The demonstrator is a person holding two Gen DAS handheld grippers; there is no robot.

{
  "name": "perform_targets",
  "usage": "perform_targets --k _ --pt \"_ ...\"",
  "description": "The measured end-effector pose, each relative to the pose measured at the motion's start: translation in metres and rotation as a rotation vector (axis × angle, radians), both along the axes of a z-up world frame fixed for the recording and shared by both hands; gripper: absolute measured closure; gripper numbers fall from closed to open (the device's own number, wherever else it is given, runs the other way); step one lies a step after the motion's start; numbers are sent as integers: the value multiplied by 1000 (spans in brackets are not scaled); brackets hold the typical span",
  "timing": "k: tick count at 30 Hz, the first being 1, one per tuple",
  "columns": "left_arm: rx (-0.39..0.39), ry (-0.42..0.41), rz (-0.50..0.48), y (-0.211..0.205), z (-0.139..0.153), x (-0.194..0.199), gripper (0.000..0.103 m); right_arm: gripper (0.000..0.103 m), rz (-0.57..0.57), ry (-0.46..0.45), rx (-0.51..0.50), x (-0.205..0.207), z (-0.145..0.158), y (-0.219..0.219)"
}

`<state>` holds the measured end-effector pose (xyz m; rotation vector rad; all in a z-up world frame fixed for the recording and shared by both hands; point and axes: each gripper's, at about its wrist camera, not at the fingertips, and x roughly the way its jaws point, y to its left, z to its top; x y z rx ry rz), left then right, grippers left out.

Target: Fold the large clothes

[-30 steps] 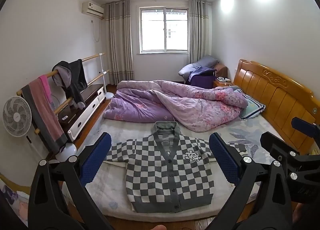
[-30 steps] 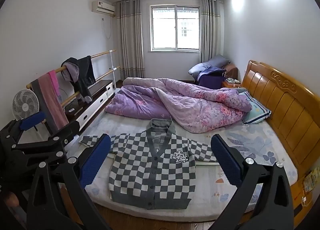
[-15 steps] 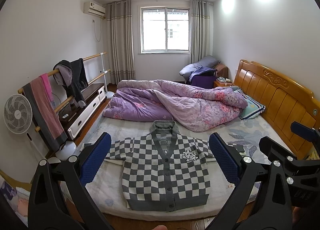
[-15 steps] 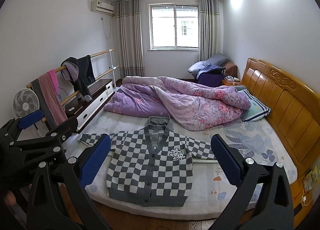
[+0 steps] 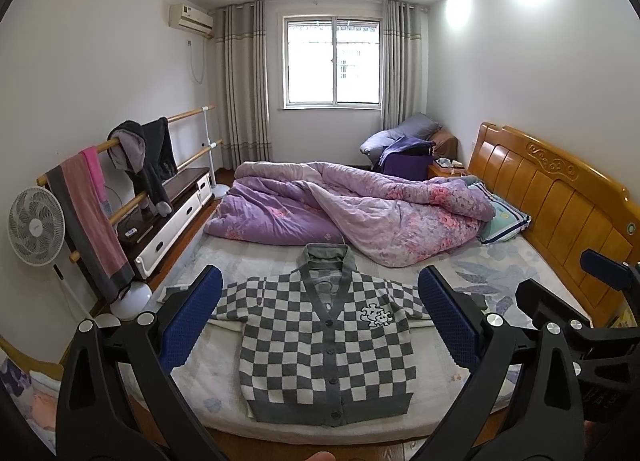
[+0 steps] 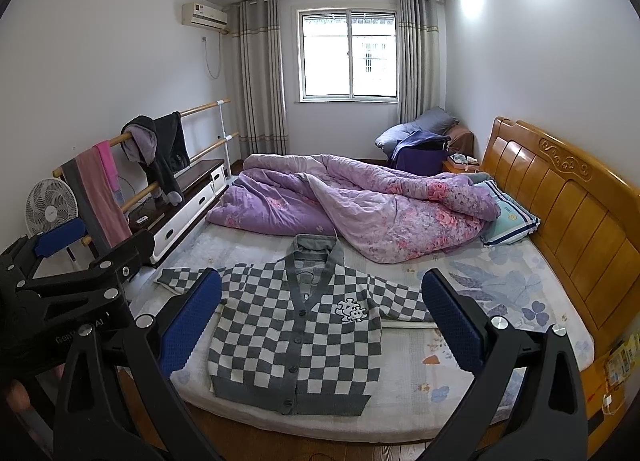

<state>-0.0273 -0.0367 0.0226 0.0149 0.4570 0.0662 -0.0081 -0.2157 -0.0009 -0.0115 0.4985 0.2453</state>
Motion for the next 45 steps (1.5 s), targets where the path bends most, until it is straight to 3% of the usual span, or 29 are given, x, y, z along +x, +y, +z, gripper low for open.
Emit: perform_targets --k 18,45 --pt "-1 7 -20 18 3 26 5 6 -36 -10 24 17 0 16" --pt "-13 27 -23 38 -16 54 5 6 -40 18 8 44 -11 28"
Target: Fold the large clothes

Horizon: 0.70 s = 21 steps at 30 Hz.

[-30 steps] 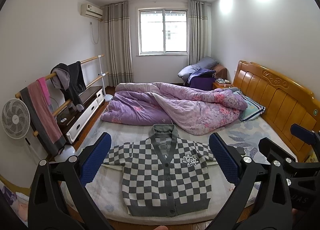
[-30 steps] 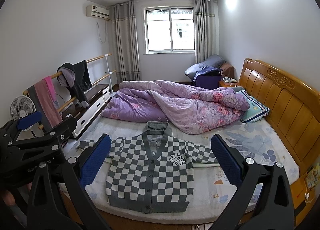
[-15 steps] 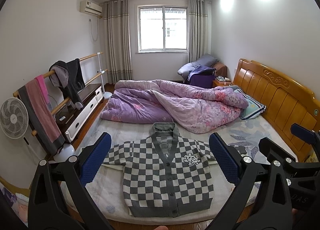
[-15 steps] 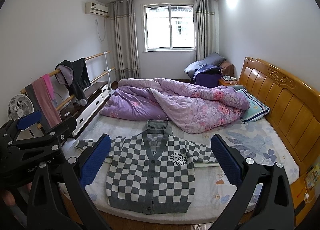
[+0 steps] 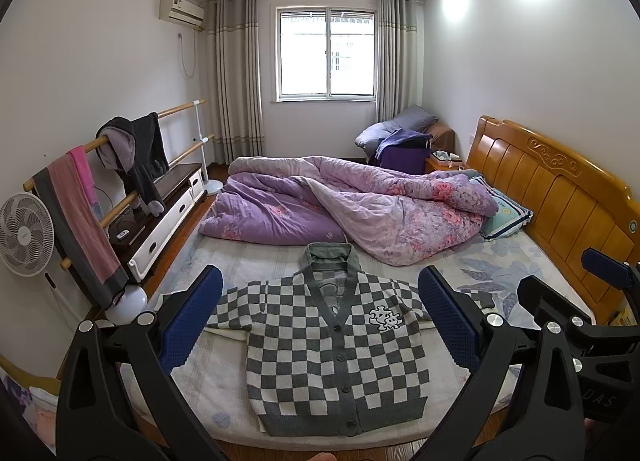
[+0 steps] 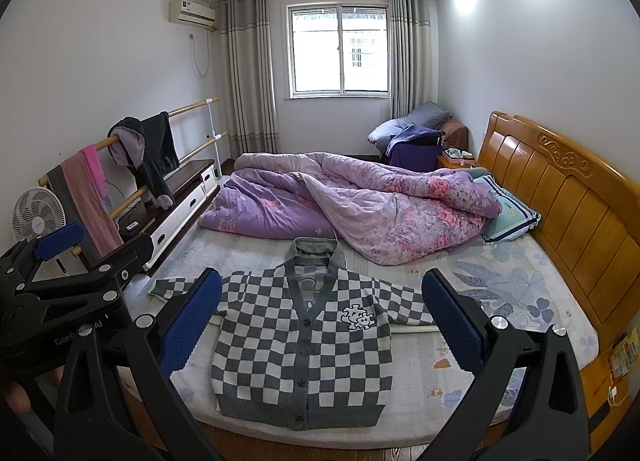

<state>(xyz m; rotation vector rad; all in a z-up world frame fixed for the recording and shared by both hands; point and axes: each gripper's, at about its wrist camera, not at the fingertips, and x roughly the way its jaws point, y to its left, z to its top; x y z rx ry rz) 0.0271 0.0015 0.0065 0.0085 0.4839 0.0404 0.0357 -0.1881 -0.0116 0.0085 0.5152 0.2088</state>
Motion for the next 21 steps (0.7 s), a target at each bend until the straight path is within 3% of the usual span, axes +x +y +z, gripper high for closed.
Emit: perform_targets --k 9,21 --pt "1 1 1 -7 -4 -1 5 6 -4 6 -3 4 -2 1" --pt "-9 31 -22 22 -25 17 5 6 -26 31 -21 21 -12 34"
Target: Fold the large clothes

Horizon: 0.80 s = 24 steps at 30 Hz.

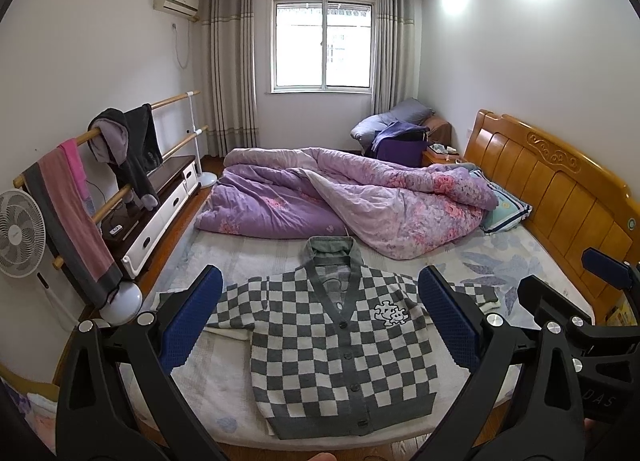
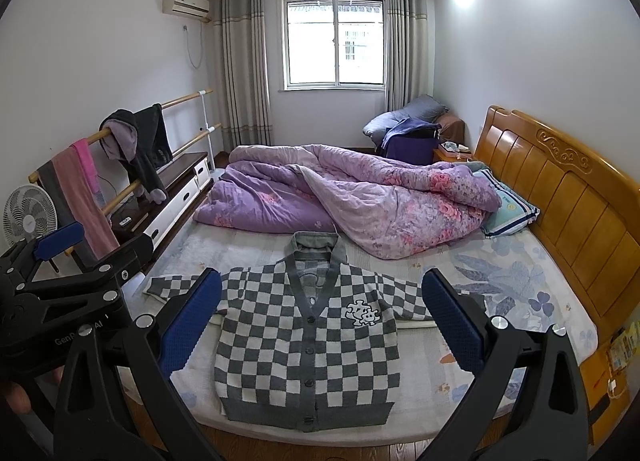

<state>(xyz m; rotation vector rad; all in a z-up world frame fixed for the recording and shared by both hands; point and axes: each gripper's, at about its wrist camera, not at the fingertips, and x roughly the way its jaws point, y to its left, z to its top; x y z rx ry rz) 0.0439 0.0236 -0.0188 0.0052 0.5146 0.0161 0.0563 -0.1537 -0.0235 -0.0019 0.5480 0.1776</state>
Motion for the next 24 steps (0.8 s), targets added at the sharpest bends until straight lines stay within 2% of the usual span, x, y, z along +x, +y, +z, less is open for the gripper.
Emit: perform_targets --k 10,14,17,24 --pt "53 18 -16 28 -24 20 5 6 -25 75 -36 22 -29 40" --pt "19 67 -13 38 -43 37 5 6 -16 102 -59 39 -42 51" --pt "20 106 11 42 -59 58 5 6 2 135 -71 60 -58 57" --pt "80 171 43 50 -99 114 5 6 75 195 -106 122 -104 75"
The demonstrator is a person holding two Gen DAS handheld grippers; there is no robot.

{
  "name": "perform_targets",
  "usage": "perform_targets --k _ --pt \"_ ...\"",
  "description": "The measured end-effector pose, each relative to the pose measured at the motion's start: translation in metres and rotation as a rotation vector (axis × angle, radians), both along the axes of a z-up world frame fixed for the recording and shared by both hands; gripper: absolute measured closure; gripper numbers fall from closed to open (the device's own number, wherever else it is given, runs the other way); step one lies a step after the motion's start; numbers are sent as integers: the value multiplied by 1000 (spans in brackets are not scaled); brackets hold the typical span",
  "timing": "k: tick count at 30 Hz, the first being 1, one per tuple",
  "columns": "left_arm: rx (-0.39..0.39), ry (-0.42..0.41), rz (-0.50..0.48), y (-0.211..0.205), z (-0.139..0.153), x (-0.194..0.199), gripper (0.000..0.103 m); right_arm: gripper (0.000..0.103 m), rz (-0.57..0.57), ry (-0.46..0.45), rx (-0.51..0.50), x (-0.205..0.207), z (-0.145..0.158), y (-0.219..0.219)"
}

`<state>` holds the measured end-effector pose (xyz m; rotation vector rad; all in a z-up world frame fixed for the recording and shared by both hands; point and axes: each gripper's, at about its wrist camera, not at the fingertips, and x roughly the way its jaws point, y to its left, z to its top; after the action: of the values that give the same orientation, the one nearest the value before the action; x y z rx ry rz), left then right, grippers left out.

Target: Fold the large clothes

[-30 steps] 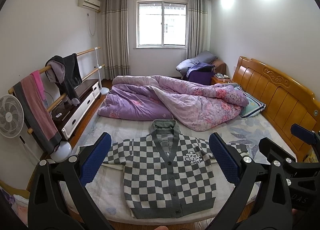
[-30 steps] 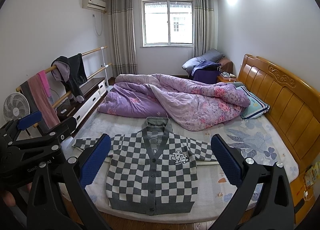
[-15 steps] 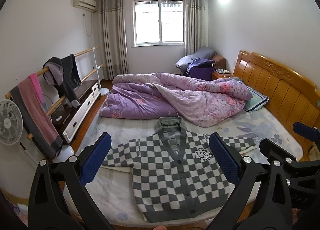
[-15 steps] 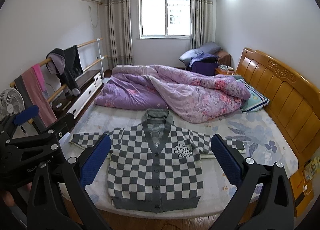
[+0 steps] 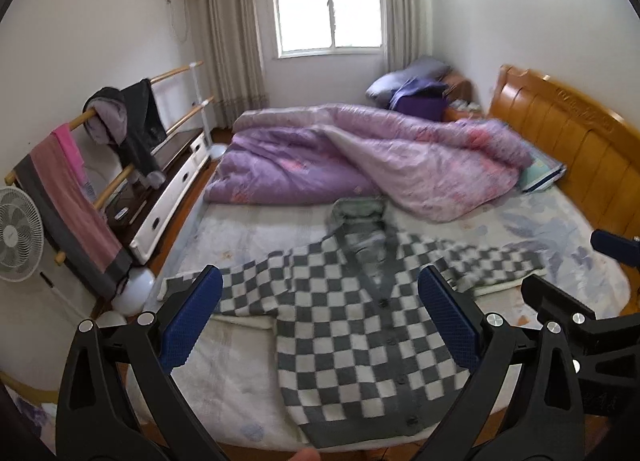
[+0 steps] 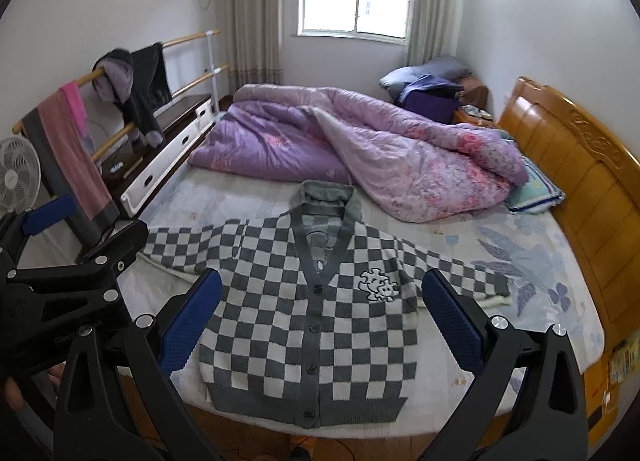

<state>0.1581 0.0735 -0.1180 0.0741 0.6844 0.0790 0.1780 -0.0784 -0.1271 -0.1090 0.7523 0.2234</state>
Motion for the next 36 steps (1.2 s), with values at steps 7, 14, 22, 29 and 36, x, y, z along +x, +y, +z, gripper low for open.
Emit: perform_targets --k 7,14,22,29,36 --pt "-83 168 83 40 -52 63 5 6 88 35 -28 61 -41 29" --pt "-226 272 241 118 -106 104 5 6 78 137 -29 121 -97 61" --pt "-358 336 396 264 -193 149 5 14 94 230 -29 186 -169 137" --pt "-469 355 594 419 -281 178 6 85 129 425 79 231 -256 208" --pt "-595 346 723 528 -378 203 28 87 139 474 61 264 -326 265"
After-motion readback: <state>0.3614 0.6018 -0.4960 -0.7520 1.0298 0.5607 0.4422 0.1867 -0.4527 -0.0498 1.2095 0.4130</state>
